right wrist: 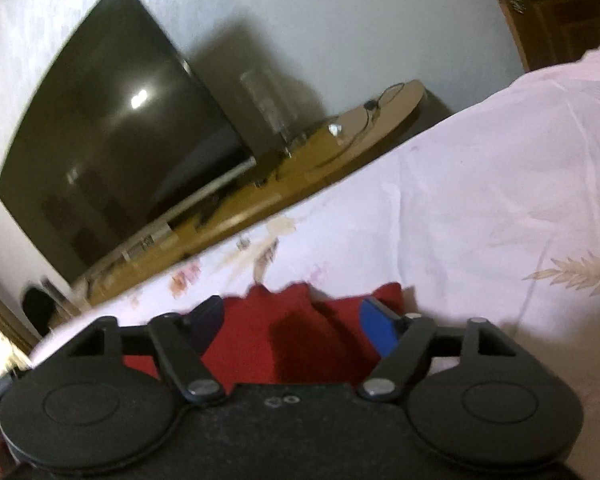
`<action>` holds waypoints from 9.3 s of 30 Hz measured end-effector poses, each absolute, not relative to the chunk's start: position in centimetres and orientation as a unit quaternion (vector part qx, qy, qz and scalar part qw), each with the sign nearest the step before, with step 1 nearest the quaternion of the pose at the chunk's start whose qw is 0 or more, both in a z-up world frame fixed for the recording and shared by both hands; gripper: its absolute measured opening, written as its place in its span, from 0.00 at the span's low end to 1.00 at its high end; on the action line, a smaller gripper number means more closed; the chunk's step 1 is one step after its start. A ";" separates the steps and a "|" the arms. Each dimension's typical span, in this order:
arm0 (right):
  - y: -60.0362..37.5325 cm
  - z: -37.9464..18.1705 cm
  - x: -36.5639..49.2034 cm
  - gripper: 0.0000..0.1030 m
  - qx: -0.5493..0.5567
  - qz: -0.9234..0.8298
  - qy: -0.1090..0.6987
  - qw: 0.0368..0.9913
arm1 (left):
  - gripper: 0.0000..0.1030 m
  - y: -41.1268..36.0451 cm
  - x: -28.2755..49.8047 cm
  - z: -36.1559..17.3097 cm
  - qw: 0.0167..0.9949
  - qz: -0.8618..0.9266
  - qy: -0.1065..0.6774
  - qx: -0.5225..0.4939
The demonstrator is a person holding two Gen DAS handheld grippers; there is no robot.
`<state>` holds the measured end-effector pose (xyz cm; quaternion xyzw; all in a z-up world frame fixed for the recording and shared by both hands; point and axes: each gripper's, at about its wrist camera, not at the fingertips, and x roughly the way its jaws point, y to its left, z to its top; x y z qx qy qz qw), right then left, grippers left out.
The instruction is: Fold small clothes
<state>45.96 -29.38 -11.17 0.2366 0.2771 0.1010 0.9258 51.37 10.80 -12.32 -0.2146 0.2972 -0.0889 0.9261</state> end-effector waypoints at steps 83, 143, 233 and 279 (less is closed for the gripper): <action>-13.3 -11.7 34.1 0.56 -0.133 0.225 0.331 0.907 | 0.79 1.3 34.6 -10.9 0.941 -0.093 0.321 0.046; -10.6 -11.3 40.1 0.15 -0.026 0.173 0.330 0.928 | 0.20 14.0 35.0 -16.7 0.837 -0.015 0.291 -0.463; -26.4 -4.0 37.8 0.15 0.227 0.242 0.287 0.898 | 0.80 0.2 43.9 -8.4 0.891 -0.193 0.330 -0.244; -30.5 -6.3 35.4 0.29 0.131 0.097 0.257 0.953 | 0.87 -5.1 42.2 -7.7 0.899 -0.232 0.360 -0.090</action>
